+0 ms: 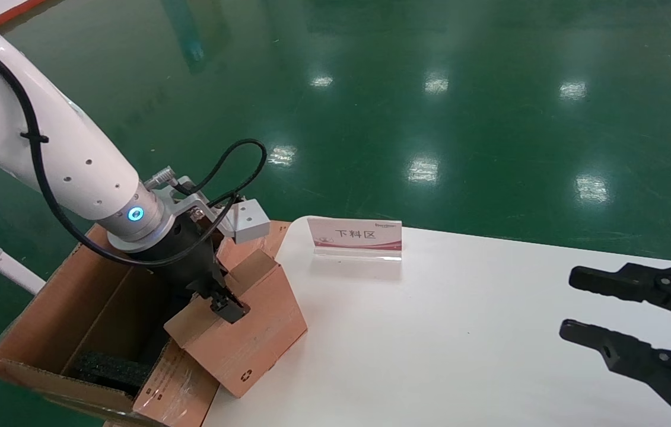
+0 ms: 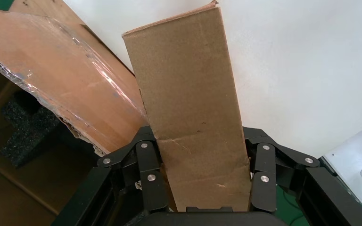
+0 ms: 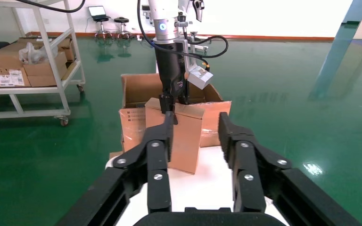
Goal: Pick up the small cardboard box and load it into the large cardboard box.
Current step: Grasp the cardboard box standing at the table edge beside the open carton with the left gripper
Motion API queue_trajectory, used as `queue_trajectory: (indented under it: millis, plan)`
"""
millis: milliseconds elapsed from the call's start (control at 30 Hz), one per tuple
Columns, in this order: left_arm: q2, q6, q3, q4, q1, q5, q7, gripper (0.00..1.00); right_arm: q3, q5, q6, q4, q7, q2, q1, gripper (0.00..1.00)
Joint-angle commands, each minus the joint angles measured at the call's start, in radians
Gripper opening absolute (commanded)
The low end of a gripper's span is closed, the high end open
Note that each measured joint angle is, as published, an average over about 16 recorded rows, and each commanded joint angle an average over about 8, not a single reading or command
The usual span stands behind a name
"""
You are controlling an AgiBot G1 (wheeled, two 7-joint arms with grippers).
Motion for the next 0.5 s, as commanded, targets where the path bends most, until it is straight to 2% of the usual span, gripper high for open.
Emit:
queue_trajectory:
  millis: [33, 500]
  plan:
    - [0.006, 0.000, 0.003, 0.003, 0.003, 0.003, -0.002, 0.00, 0.000, 0.000, 0.000, 0.000, 0.000, 0.000, 0.000, 0.00]
    - [-0.211, -0.057, -0.157, 0.056, -0.179, -0.120, 0.117, 0.00, -0.001, 0.000, 0.000, -0.001, -0.001, 0.000, 0.001, 0.00]
